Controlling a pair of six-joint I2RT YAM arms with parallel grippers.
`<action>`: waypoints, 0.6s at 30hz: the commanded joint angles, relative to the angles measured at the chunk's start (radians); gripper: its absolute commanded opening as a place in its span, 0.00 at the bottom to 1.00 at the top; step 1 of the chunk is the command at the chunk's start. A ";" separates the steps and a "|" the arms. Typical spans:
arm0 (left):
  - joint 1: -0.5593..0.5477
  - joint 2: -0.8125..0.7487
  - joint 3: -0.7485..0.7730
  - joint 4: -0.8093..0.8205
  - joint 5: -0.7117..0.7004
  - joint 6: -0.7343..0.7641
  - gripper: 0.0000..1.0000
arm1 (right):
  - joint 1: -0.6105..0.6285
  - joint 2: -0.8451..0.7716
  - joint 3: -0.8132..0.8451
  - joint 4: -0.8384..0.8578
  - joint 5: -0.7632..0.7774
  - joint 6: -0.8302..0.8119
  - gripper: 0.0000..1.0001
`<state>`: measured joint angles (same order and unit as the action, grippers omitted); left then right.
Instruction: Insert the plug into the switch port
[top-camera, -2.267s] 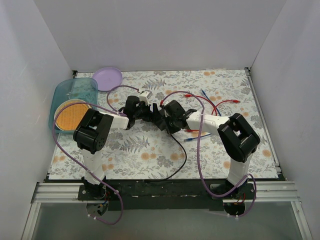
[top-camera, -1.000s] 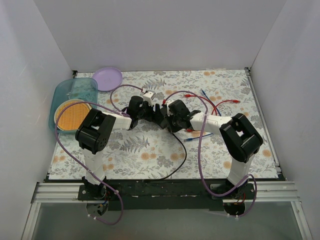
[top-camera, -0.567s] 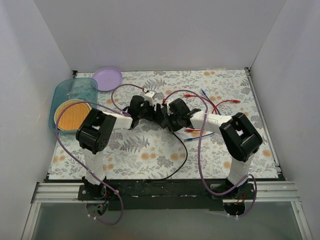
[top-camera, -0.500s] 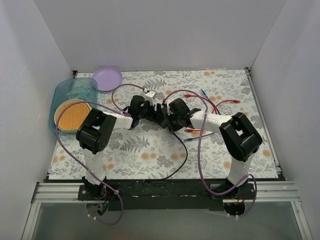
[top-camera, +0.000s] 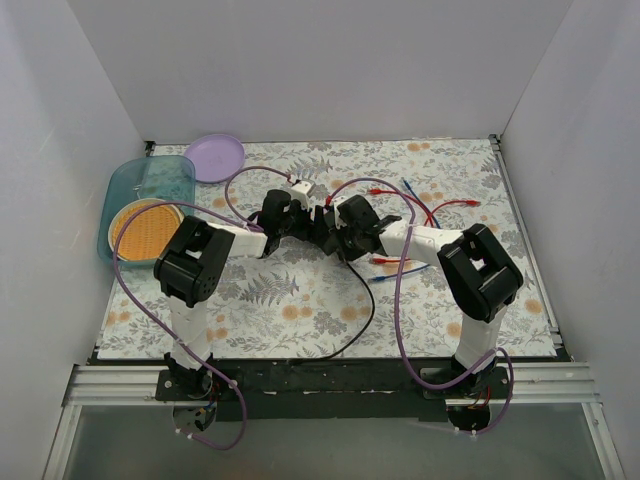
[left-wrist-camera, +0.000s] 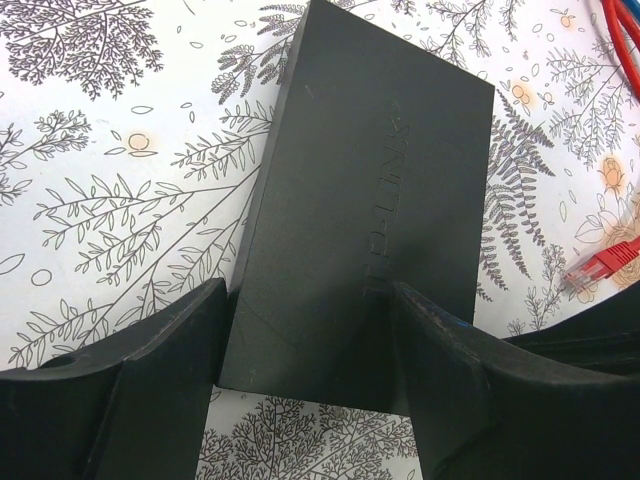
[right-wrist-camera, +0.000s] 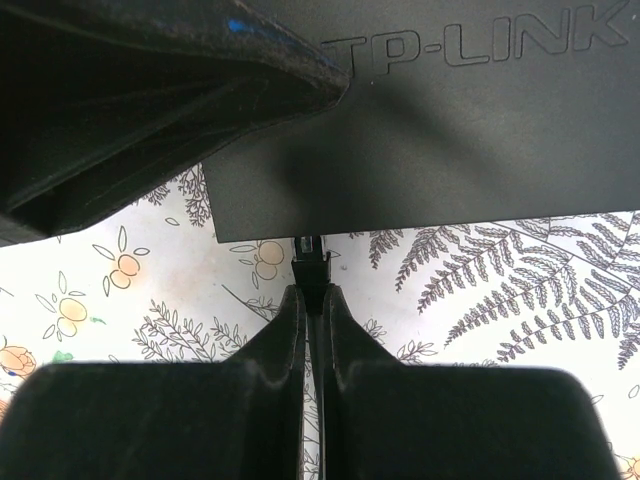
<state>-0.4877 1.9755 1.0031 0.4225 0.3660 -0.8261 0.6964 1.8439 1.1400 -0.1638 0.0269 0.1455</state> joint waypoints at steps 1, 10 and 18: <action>-0.138 0.056 -0.054 -0.211 0.208 -0.025 0.59 | -0.006 -0.040 0.107 0.517 0.019 0.019 0.01; -0.042 -0.029 -0.107 -0.168 0.079 -0.094 0.76 | -0.006 -0.116 -0.063 0.518 -0.021 0.042 0.09; -0.020 -0.056 -0.074 -0.215 -0.010 -0.105 0.80 | -0.005 -0.169 -0.161 0.509 -0.056 0.069 0.24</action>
<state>-0.4828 1.9350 0.9543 0.4187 0.3195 -0.8814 0.6937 1.7599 0.9691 0.0807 -0.0051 0.1848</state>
